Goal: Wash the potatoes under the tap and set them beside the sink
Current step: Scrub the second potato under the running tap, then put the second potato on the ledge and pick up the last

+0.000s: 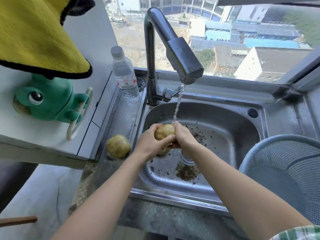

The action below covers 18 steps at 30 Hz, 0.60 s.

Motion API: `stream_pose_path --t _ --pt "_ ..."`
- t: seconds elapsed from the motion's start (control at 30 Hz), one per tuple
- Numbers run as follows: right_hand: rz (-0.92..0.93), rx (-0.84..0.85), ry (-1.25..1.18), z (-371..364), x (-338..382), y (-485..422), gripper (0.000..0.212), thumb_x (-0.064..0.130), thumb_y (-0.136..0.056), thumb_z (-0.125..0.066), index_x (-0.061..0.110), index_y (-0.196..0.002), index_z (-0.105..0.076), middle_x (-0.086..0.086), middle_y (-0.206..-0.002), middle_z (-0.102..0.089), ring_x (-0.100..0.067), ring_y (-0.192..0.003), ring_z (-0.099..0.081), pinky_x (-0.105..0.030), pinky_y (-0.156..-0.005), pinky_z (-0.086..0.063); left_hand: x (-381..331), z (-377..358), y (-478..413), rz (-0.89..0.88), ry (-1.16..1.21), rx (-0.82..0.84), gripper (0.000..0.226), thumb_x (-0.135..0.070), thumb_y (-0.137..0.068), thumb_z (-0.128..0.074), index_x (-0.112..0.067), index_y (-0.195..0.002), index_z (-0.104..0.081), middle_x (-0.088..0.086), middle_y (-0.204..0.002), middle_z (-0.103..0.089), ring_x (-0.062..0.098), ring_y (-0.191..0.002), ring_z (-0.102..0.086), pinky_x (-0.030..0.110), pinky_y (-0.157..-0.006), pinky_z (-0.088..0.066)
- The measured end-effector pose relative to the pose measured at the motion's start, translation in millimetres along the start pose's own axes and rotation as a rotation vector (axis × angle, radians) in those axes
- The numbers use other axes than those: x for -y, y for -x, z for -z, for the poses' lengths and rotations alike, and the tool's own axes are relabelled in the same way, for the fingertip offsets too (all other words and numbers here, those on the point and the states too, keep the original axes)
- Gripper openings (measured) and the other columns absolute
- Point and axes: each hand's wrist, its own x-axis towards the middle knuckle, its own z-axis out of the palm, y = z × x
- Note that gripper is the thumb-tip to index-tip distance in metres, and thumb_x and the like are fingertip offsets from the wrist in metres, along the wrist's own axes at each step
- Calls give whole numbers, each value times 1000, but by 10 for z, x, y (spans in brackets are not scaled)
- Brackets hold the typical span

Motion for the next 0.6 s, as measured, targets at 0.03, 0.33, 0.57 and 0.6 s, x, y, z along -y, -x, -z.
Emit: stream_pose_path --t 0.03,0.33,0.57,0.6 --pt "4 11 36 8 -6 2 47 41 -103 -26 12 -92 -61 -20 -105 -66 -35 -93 -67 -53 -85 -57 19 27 35 9 -30 12 64 -59 -77 -73 -26 -129 -54 -3 -116 -66 18 -106 -62 37 -95 -51" --pt "144 131 132 -150 -138 83 33 7 -103 -34 -2 -118 -61 -19 -87 -67 -18 -50 -67 -36 -53 -59 225 212 502 143 -127 -133 72 -60 -73 -75 -20 -128 -53 0 -115 -66 22 -104 -63 35 -88 -51" --pt "16 167 86 -286 -237 22 30 1 -101 -31 -2 -113 -59 -12 -78 -66 -19 -56 -60 -23 -46 -52 576 298 965 204 -245 -266 72 -54 -73 -76 -16 -125 -45 7 -117 -63 27 -106 -61 33 -84 -47" --pt "-10 167 60 -311 -246 8 30 1 -101 -31 0 -110 -59 -12 -77 -65 -19 -56 -59 -23 -45 -51 618 289 1010 228 -264 -299 72 -54 -73 -76 -15 -123 -44 8 -117 -63 28 -106 -61 32 -82 -44"
